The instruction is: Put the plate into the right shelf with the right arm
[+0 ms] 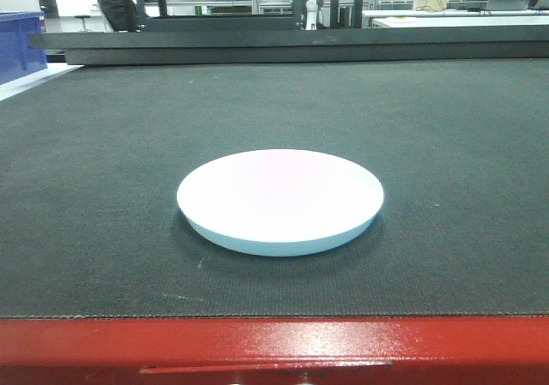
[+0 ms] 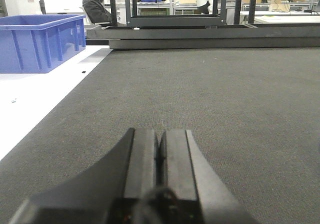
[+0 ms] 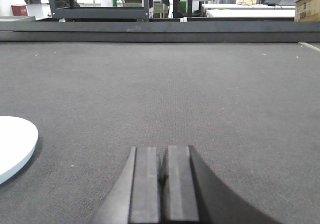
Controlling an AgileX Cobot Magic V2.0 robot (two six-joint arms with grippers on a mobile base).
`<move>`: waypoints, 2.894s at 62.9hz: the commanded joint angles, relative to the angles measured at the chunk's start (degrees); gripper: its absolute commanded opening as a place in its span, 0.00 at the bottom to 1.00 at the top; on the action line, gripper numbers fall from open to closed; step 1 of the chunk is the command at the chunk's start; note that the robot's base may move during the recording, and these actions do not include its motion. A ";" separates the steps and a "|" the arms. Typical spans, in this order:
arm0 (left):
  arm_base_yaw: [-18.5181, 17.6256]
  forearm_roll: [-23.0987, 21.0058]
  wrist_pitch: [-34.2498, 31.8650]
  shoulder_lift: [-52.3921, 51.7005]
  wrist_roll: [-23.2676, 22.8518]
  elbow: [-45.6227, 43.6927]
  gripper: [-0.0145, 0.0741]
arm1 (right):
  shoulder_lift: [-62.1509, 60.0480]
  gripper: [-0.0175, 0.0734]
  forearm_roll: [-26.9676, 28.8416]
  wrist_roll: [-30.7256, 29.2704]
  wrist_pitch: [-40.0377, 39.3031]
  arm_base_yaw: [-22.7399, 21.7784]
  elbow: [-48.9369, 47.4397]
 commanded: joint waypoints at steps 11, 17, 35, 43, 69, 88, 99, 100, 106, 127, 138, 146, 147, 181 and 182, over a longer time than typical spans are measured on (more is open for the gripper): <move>-0.34 -0.34 -5.06 -0.21 -0.05 0.56 0.11 | -0.75 0.25 -0.15 -0.10 -5.64 -0.43 -0.47; -0.34 -0.34 -5.06 -0.21 -0.05 0.56 0.11 | -0.75 0.25 -0.15 -0.10 -5.69 -0.43 -0.47; -0.34 -0.34 -5.06 -0.21 -0.05 0.56 0.11 | -0.75 0.25 -0.02 0.14 -9.28 -0.43 -0.47; -0.34 -0.34 -5.06 -0.21 -0.05 0.56 0.11 | -0.75 0.25 0.64 0.67 -16.25 -0.43 -1.71; -0.34 -0.34 -5.06 -0.21 -0.05 0.56 0.11 | 14.38 0.25 0.92 0.67 12.57 -0.43 -27.29; -0.34 -0.34 -5.06 -0.21 -0.05 0.56 0.11 | 32.04 0.25 2.08 0.67 30.23 -0.43 -37.18; -0.34 -0.34 -5.06 -0.21 -0.05 0.56 0.11 | 44.03 0.25 0.22 0.73 35.41 1.31 -41.45; -0.34 -0.34 -5.06 -0.21 -0.05 0.56 0.11 | 45.31 0.25 -0.04 0.82 36.20 1.66 -41.98; -0.34 -0.34 -5.06 -0.21 -0.05 0.56 0.11 | 50.85 0.25 -0.52 3.80 39.86 4.66 -44.39; -0.34 -0.34 -5.06 -0.21 -0.05 0.56 0.11 | 72.25 0.59 -1.62 16.94 48.70 17.62 -55.88; -0.34 -0.34 -5.06 -0.21 -0.05 0.56 0.11 | 81.65 0.79 -1.62 21.60 52.10 21.81 -63.84; -0.34 -0.34 -5.06 -0.21 -0.05 0.56 0.11 | 87.67 0.80 -1.62 24.25 52.20 23.44 -69.47; -0.34 -0.34 -5.06 -0.21 -0.05 0.56 0.11 | 88.63 0.80 -1.62 24.76 52.20 23.67 -70.10; -0.34 -0.34 -5.06 -0.21 -0.05 0.56 0.11 | 107.76 0.80 -0.52 25.92 58.37 24.23 -90.23; -0.34 -0.34 -5.06 -0.21 -0.05 0.56 0.11 | 107.98 0.80 -0.52 25.92 58.37 24.23 -90.31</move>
